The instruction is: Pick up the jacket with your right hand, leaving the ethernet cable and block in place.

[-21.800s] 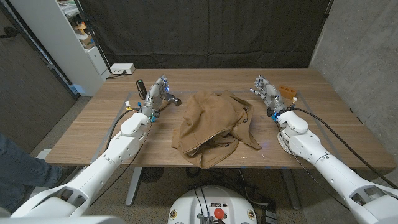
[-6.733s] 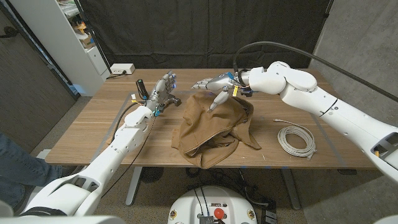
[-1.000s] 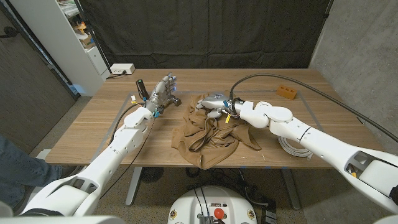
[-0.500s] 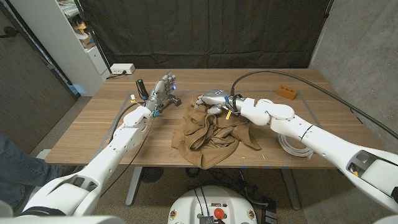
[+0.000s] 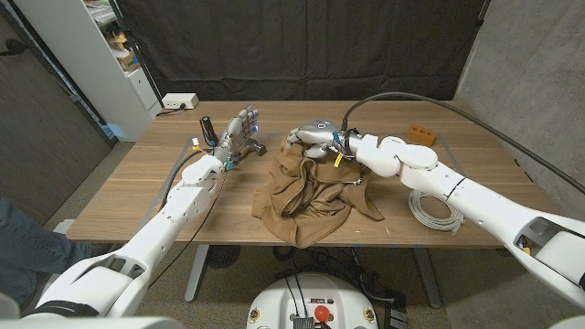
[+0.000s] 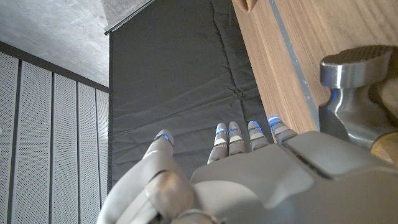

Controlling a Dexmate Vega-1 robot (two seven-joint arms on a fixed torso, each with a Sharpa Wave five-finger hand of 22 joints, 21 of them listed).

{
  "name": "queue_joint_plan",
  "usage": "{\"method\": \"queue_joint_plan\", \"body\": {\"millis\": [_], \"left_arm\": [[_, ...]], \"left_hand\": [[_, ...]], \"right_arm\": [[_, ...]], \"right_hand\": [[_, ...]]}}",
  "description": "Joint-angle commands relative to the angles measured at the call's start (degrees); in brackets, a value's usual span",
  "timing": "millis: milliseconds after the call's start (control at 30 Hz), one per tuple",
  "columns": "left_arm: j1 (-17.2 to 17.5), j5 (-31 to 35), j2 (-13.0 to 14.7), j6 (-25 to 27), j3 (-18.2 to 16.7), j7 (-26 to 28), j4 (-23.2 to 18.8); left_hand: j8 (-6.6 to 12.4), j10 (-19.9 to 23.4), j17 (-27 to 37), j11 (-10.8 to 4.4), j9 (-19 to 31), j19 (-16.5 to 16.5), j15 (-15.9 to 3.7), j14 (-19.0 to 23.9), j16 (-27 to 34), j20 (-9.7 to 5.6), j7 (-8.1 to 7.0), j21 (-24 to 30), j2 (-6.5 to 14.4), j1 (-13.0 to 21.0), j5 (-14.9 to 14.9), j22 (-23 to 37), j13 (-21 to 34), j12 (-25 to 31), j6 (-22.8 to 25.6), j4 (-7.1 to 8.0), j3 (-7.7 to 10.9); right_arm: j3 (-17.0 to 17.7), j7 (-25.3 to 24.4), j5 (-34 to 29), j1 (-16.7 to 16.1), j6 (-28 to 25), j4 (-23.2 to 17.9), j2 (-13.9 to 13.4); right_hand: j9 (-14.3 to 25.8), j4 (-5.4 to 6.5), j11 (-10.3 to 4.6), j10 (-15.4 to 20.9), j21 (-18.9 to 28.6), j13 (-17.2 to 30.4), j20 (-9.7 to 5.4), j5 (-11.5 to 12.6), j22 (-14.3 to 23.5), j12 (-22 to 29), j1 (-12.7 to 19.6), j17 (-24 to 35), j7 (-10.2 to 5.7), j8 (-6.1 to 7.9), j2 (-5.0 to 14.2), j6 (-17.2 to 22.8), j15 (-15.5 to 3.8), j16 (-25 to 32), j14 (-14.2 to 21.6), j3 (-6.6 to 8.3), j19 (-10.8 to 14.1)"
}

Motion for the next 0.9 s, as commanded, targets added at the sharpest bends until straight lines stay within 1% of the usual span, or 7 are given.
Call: {"method": "queue_joint_plan", "body": {"millis": [33, 67, 200, 433, 600, 767, 900], "left_arm": [[0.0, 0.2, 0.0, -0.3, 0.0, 0.1, -0.4], [0.1, 0.1, -0.1, -0.3, 0.0, 0.1, -0.5], [0.2, 0.2, 0.0, -0.4, 0.0, 0.2, -1.0], [0.7, 0.4, 0.2, -0.2, 0.0, 0.7, -2.0], [1.1, 0.5, 0.4, 0.1, -0.1, 1.1, -2.9], [1.4, 0.5, 0.7, 0.2, -0.3, 1.4, -3.6], [1.6, 0.4, 0.9, 0.5, -0.4, 1.6, -4.0]], "left_hand": [[0.22, 0.5, 0.3, 0.13, 0.2, 0.2, 0.07, 0.3, 0.3, 0.40, 0.08, 0.3, 0.2, -0.2, 0.0, 0.3, 0.1, 0.1, 0.6, -0.12, 0.05], [0.22, 0.5, 0.3, 0.19, 0.2, 0.2, 0.12, 0.3, 0.3, 0.38, 0.06, 0.3, 0.2, -0.2, 0.0, 0.3, 0.1, 0.1, 0.6, -0.12, 0.05], [0.20, 0.5, 0.3, 0.18, 0.2, 0.2, 0.08, 0.3, 0.3, 0.38, 0.04, 0.3, 0.2, -0.2, 0.0, 0.3, 0.1, 0.1, 0.6, -0.14, 0.05], [0.19, 0.5, 0.3, 0.14, 0.2, 0.2, 0.08, 0.3, 0.3, 0.41, 0.06, 0.3, 0.3, -0.2, 0.0, 0.3, 0.1, 0.1, 0.6, -0.18, 0.05], [0.19, 0.5, 0.3, 0.13, 0.2, 0.2, 0.06, 0.3, 0.3, 0.35, 0.09, 0.3, 0.3, -0.2, 0.0, 0.3, 0.1, 0.1, 0.6, -0.20, 0.05], [0.21, 0.5, 0.3, 0.23, 0.2, 0.2, 0.06, 0.3, 0.3, 0.36, 0.07, 0.3, 0.3, -0.2, 0.0, 0.3, 0.1, 0.1, 0.7, -0.23, 0.05], [0.18, 0.5, 0.3, 0.21, 0.2, 0.1, 0.13, 0.3, 0.3, 0.43, 0.13, 0.2, 0.3, -0.2, 0.0, 0.3, 0.1, 0.1, 0.7, -0.25, 0.05]], "right_arm": [[2.4, 1.3, -0.1, -0.3, -0.3, -5.6, -2.2], [2.6, 1.1, -0.6, -0.3, -0.2, -5.9, -2.4], [3.3, 1.1, -1.2, -0.4, -0.3, -7.4, -3.0], [4.5, 3.1, -0.8, -0.1, -0.1, -9.8, -4.2], [5.4, 5.0, 1.0, 0.3, 0.0, -11.0, -4.4], [6.3, 7.5, 4.0, 0.8, -0.5, -11.7, -4.2], [6.6, 8.4, 4.4, 1.3, -0.8, -12.4, -4.3]], "right_hand": [[0.3, 0.09, -0.18, 0.3, 0.9, 0.4, -13.00, 0.4, 0.2, 0.5, 5.5, 0.5, 0.08, 0.08, 4.82, 0.5, -10.97, -0.3, 3.0, 0.35, 9.1], [0.3, 0.14, -0.40, 0.3, 1.0, 0.5, -13.00, 0.4, 0.3, 0.5, 5.5, 0.6, -0.02, 0.06, 4.88, 0.4, -10.95, -0.4, 3.1, 0.39, 9.0], [0.5, 0.31, -0.36, 0.4, 1.5, 0.8, -13.01, 0.5, 0.4, 0.5, 5.3, 1.0, -0.08, 0.11, 4.93, 0.4, -10.94, -0.7, 3.5, 0.43, 8.7], [0.4, 0.36, -0.21, 0.4, 2.2, 1.1, -13.02, 0.7, 0.4, 0.5, 5.3, 1.4, -0.30, -0.10, 4.91, 0.1, -10.96, -1.1, 3.6, 0.54, 8.3], [0.2, 0.25, -0.13, -0.3, 2.9, 1.6, -13.05, 1.0, 0.5, 0.1, 5.4, 1.9, -0.21, -0.37, 4.90, 0.0, -10.89, -1.9, 3.3, 0.80, 7.7], [0.1, 0.42, -0.18, -0.2, 3.4, 1.7, -13.05, 1.2, 0.6, 0.0, 5.2, 2.3, -0.12, -0.52, 5.03, 0.1, -10.89, -2.1, 3.6, 0.90, 7.3], [-0.2, 0.42, -0.08, 0.0, 3.8, 1.4, -13.07, 1.5, 0.6, -0.3, 5.2, 2.5, -0.11, -0.78, 5.18, 0.0, -10.92, -2.4, 3.9, 1.11, 7.0]]}}
